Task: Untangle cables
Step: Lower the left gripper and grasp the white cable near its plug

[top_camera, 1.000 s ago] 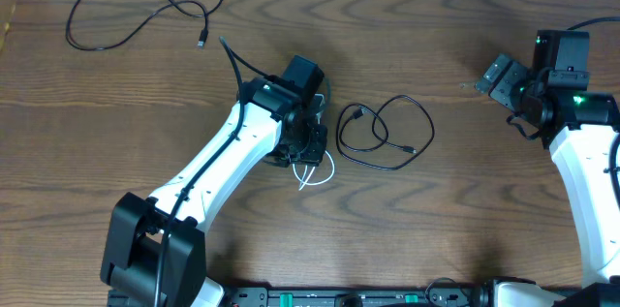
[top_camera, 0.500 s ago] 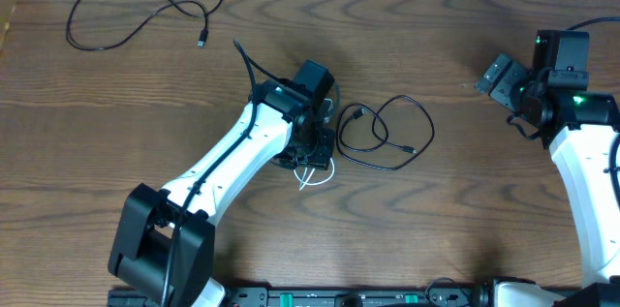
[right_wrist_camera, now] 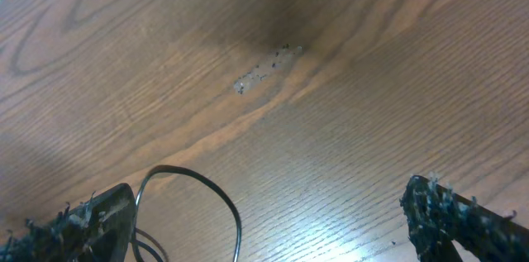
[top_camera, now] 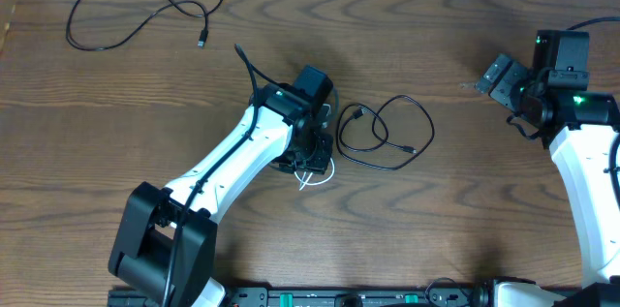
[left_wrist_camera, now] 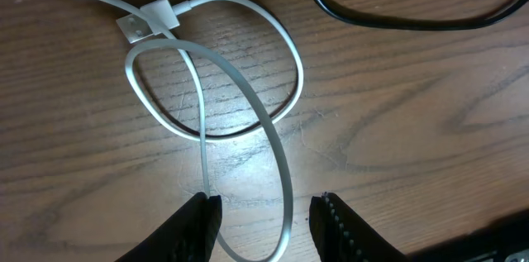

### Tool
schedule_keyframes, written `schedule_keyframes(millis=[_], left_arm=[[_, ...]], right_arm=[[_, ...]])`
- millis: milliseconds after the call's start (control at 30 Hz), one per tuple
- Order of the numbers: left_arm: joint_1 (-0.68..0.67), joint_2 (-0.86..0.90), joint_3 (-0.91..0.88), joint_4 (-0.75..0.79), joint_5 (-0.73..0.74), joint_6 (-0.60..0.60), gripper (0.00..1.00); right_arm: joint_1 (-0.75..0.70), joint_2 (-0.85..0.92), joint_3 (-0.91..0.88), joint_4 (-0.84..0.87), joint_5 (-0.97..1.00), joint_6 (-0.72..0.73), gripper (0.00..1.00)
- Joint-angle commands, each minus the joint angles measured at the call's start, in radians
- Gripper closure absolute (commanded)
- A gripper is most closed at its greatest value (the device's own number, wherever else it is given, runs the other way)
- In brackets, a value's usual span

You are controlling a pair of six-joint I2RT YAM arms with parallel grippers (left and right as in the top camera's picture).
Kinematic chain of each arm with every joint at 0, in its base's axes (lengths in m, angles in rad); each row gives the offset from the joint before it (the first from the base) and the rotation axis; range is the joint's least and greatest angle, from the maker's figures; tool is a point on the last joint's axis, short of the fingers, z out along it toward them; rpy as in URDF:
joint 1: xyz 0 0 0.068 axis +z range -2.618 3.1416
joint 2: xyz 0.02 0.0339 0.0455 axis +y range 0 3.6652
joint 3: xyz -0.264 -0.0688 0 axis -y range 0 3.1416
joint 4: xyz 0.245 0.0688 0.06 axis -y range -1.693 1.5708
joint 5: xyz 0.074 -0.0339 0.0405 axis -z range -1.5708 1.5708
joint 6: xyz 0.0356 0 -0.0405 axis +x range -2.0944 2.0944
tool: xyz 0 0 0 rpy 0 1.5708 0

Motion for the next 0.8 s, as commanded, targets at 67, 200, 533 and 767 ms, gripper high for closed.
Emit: schedule_keyframes(millis=[67, 200, 533, 767], left_arm=[[0.003, 0.012, -0.011, 0.005, -0.006, 0.002, 0.59], [0.003, 0.012, -0.01, 0.015, -0.006, 0.002, 0.62], [0.003, 0.012, 0.021, 0.02, -0.007, 0.002, 0.67], [0.003, 0.012, 0.021, 0.008, -0.007, 0.002, 0.76]], right_arm=[[-0.001, 0.002, 0.003, 0.0, 0.015, -0.003, 0.01], [-0.001, 0.002, 0.003, 0.0, 0.015, -0.003, 0.01], [-0.001, 0.002, 0.003, 0.0, 0.015, -0.003, 0.01], [-0.001, 0.002, 0.003, 0.0, 0.015, -0.003, 0.01]])
